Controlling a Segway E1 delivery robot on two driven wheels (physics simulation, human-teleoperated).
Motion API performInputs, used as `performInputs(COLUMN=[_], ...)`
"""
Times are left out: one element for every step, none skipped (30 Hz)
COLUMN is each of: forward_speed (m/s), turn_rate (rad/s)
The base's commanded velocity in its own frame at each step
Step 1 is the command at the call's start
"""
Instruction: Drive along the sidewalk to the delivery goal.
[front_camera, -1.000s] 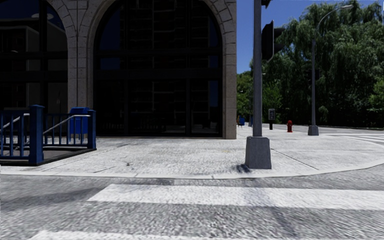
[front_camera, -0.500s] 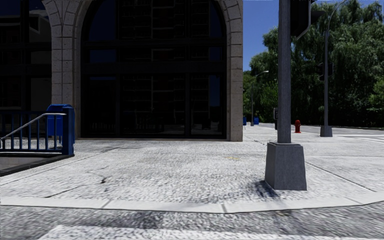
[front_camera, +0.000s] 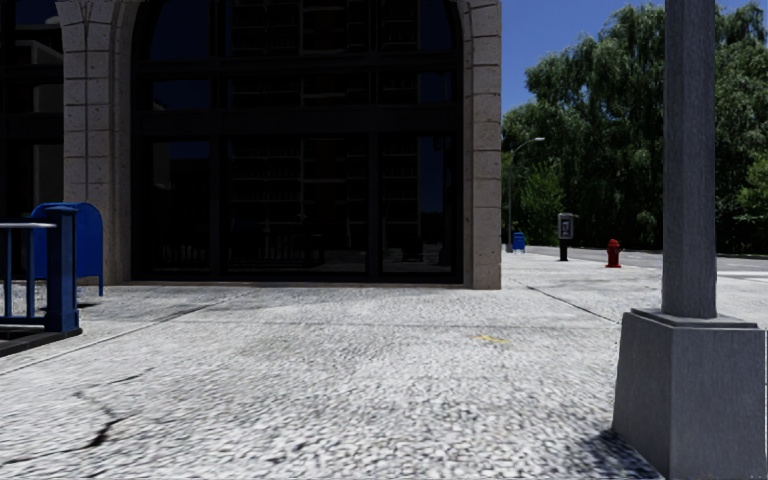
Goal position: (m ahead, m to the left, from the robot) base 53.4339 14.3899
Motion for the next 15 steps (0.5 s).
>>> performInputs(forward_speed=[1.83,1.83,1.83,1.83,1.83,1.83,1.83,1.83,1.83,1.83,1.83,1.83,1.83,1.83,1.83], turn_rate=[0.00,0.00,0.00,0.00,0.00,0.00,0.00,0.00,0.00,0.00,0.00,0.00,0.00,0.00,0.00])
